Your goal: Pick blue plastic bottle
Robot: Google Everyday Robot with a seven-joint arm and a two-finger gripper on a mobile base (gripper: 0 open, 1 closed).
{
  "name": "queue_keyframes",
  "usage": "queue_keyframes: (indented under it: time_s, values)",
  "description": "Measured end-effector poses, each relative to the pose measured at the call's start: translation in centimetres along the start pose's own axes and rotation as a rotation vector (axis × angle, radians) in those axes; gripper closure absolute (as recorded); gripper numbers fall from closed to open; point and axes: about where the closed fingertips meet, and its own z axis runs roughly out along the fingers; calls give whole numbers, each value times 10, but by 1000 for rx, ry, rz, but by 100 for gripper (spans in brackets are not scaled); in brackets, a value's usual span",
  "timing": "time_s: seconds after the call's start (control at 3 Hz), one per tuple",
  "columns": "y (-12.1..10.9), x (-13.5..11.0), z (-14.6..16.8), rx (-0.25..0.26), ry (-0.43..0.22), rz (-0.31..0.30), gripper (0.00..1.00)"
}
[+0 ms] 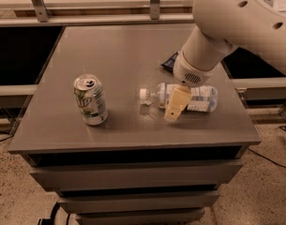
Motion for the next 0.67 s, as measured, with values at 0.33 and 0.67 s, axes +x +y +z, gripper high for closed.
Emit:
queue_keyframes:
  time_s: [0.33,0.67]
  values:
    - [2,-4,12,-27,-3,-17,41]
    - [3,-7,15,-42,-5,-30,64]
